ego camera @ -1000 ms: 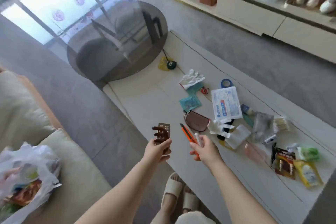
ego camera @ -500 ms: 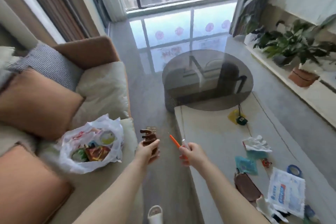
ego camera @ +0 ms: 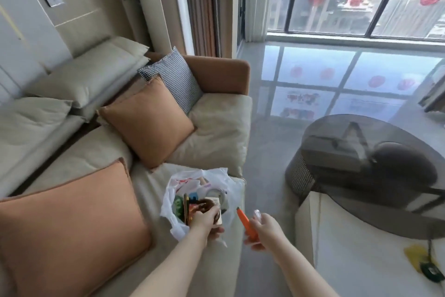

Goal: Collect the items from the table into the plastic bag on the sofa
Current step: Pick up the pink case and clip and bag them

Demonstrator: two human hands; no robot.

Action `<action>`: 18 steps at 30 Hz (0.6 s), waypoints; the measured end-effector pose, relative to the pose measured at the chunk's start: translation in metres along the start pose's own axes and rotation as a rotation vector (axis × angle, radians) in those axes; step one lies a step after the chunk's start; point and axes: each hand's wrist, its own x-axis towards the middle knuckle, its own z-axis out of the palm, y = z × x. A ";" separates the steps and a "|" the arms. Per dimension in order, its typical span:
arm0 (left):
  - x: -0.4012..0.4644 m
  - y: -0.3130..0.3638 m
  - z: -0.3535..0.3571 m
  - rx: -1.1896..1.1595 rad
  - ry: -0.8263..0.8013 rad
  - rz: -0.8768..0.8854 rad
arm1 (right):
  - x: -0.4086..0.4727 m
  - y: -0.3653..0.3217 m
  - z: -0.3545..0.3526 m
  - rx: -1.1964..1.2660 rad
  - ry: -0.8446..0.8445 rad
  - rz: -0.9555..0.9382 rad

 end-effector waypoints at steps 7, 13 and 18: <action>0.063 0.016 -0.042 -0.100 0.033 -0.185 | 0.070 -0.031 0.063 -0.104 -0.050 0.090; 0.116 0.018 -0.053 -0.185 0.072 -0.258 | 0.137 -0.048 0.110 -0.307 -0.112 0.205; 0.168 0.021 -0.052 -0.272 0.198 -0.301 | 0.198 -0.053 0.137 -0.290 -0.152 0.300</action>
